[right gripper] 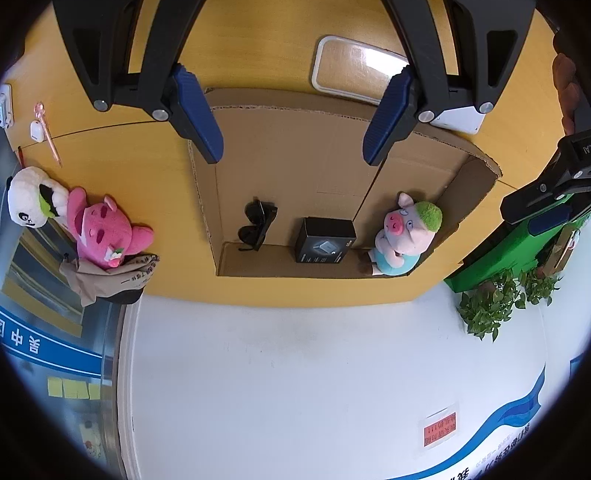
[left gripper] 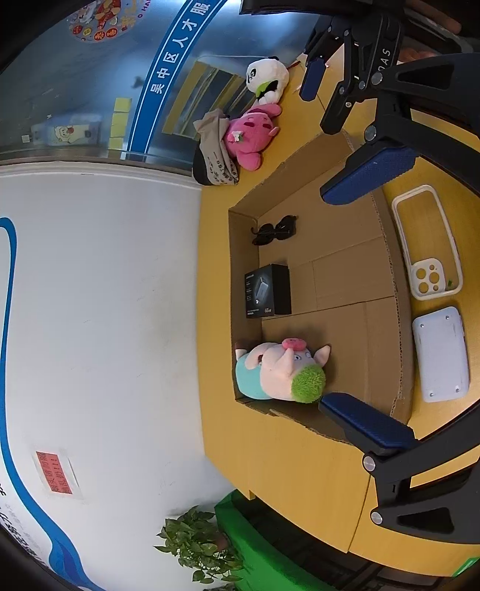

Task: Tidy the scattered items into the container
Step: 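Withdraw both grippers from the box, then grasp the clear white-rimmed phone case between the left and right grippers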

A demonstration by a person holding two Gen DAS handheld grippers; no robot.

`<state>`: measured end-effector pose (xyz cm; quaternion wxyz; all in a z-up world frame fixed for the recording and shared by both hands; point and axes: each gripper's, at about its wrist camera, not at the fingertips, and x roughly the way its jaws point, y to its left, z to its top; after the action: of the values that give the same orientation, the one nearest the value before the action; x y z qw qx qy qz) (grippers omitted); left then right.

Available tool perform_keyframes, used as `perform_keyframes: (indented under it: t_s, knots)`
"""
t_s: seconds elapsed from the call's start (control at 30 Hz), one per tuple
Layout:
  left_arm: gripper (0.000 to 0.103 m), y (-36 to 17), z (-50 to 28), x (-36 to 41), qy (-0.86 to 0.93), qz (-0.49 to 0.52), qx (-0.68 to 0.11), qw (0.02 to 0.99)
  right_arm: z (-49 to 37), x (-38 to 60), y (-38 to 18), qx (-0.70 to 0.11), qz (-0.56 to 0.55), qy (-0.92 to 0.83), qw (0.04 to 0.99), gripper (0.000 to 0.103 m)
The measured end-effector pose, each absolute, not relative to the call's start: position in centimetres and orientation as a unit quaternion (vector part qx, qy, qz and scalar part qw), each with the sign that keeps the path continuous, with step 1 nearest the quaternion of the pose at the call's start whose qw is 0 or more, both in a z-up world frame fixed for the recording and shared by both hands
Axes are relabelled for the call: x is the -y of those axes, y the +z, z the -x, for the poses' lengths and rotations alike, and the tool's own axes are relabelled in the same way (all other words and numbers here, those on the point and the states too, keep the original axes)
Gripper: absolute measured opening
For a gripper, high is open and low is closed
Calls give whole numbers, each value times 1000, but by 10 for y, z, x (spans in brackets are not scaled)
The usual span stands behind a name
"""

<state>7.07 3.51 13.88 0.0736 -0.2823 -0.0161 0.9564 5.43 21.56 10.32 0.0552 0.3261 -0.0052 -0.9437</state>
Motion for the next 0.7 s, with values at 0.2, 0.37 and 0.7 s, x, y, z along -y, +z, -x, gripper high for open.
perform_keyframes:
  t_s: [0.2,0.37,0.7]
  knots:
    - [103,97,-72,-28,936,339,26,90,-60,-229,61,27,-381,-921,76,78]
    - [103,52,-68,-31,910,400,44,101,-58,-226,6,44,-449,-889,86,78]
    - [96,-9,-46,-40,865,473,106,129,-38,-201,-41,26,-483,-870,94,77]
